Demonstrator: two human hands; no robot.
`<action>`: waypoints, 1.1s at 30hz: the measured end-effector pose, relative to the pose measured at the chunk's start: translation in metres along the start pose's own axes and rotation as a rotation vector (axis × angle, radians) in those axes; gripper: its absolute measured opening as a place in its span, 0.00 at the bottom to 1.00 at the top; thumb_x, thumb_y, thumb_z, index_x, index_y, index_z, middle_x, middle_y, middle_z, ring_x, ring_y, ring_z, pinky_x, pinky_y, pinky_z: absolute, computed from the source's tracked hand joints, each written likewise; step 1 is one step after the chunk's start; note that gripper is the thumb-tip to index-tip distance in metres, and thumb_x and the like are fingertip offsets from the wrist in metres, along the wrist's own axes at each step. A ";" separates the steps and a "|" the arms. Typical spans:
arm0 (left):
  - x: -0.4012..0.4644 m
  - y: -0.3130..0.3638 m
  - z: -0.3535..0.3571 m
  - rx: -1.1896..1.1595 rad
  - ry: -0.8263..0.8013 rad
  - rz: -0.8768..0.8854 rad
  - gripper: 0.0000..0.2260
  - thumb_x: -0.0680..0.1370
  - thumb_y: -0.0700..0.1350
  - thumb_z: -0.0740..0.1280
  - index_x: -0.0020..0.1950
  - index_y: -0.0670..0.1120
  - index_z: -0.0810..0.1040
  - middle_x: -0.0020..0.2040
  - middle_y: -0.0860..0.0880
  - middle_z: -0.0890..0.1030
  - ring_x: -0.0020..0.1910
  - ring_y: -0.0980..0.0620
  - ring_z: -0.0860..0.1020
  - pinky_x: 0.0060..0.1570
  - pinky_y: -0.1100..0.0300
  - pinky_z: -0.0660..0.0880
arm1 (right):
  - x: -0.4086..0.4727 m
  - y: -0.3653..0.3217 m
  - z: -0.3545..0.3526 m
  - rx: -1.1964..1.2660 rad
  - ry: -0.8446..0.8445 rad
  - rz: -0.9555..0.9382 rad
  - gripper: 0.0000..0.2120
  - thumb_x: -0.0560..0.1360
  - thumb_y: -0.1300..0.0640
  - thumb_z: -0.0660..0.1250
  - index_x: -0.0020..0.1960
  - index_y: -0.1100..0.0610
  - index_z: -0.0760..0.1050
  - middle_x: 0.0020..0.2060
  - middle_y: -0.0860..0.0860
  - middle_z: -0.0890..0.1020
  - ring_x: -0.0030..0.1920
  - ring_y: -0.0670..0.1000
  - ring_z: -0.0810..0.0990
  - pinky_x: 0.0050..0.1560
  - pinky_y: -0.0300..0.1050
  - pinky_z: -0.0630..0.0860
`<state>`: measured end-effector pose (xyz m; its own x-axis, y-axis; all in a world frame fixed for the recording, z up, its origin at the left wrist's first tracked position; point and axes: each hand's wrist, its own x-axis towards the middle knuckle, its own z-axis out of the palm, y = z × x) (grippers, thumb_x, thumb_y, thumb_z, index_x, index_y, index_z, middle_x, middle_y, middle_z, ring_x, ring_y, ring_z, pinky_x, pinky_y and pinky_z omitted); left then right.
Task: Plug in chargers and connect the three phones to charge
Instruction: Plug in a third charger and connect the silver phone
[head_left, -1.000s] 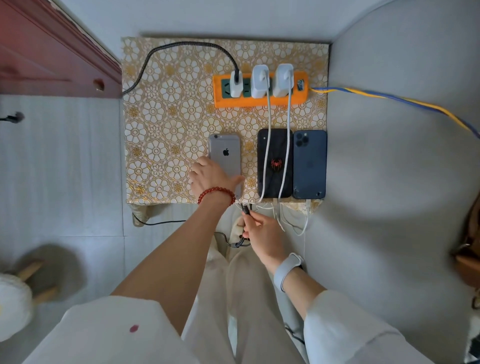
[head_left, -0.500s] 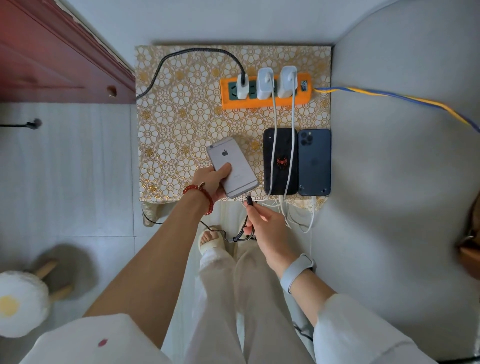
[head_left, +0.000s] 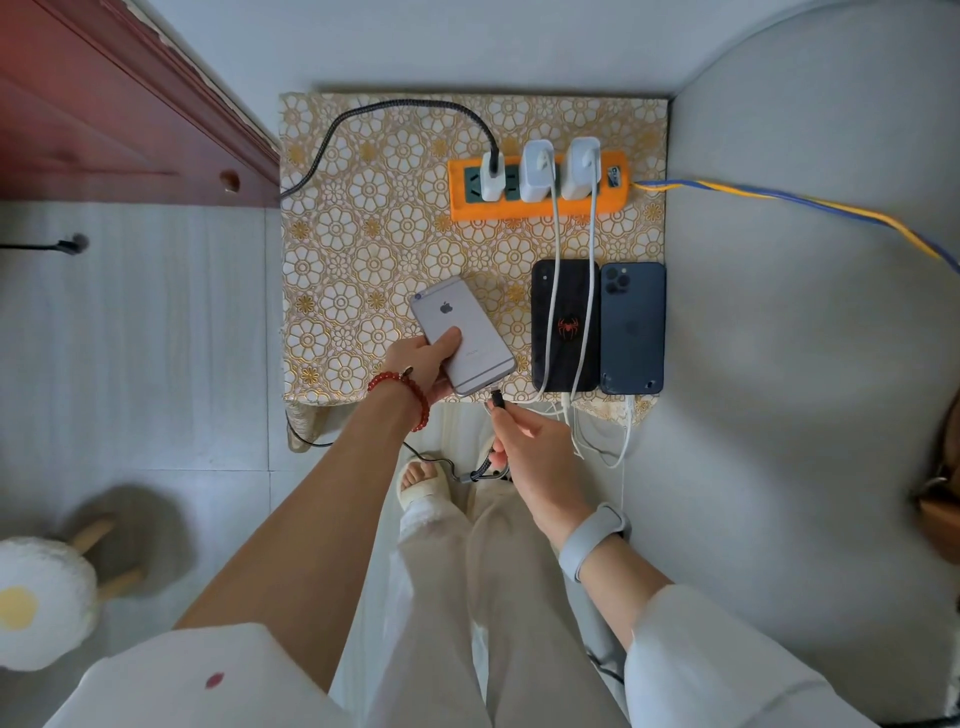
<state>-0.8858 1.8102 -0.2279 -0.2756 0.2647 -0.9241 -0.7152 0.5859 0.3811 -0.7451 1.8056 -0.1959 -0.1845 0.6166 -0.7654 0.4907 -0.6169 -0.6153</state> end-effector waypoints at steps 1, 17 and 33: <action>-0.001 0.000 0.000 0.020 0.007 0.007 0.13 0.76 0.39 0.64 0.58 0.33 0.71 0.40 0.45 0.78 0.39 0.49 0.78 0.52 0.49 0.74 | 0.000 0.000 0.000 -0.011 -0.003 -0.001 0.15 0.74 0.58 0.62 0.33 0.67 0.73 0.18 0.46 0.69 0.25 0.50 0.70 0.35 0.45 0.70; -0.008 0.001 0.002 0.199 0.077 0.131 0.14 0.76 0.40 0.64 0.58 0.33 0.73 0.47 0.42 0.78 0.47 0.44 0.77 0.45 0.50 0.78 | 0.011 0.002 0.009 -0.114 -0.003 -0.005 0.16 0.70 0.56 0.62 0.28 0.65 0.68 0.16 0.45 0.61 0.29 0.53 0.62 0.43 0.64 0.76; 0.009 -0.016 0.014 0.966 0.128 0.476 0.24 0.71 0.38 0.66 0.67 0.44 0.66 0.57 0.39 0.71 0.52 0.41 0.75 0.52 0.53 0.73 | 0.030 0.025 0.015 -0.351 0.021 0.051 0.14 0.74 0.61 0.57 0.54 0.60 0.77 0.44 0.61 0.84 0.49 0.62 0.80 0.54 0.57 0.76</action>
<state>-0.8681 1.8140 -0.2422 -0.4960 0.5754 -0.6504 0.2754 0.8145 0.5106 -0.7514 1.8010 -0.2371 -0.1358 0.6015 -0.7872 0.7624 -0.4440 -0.4708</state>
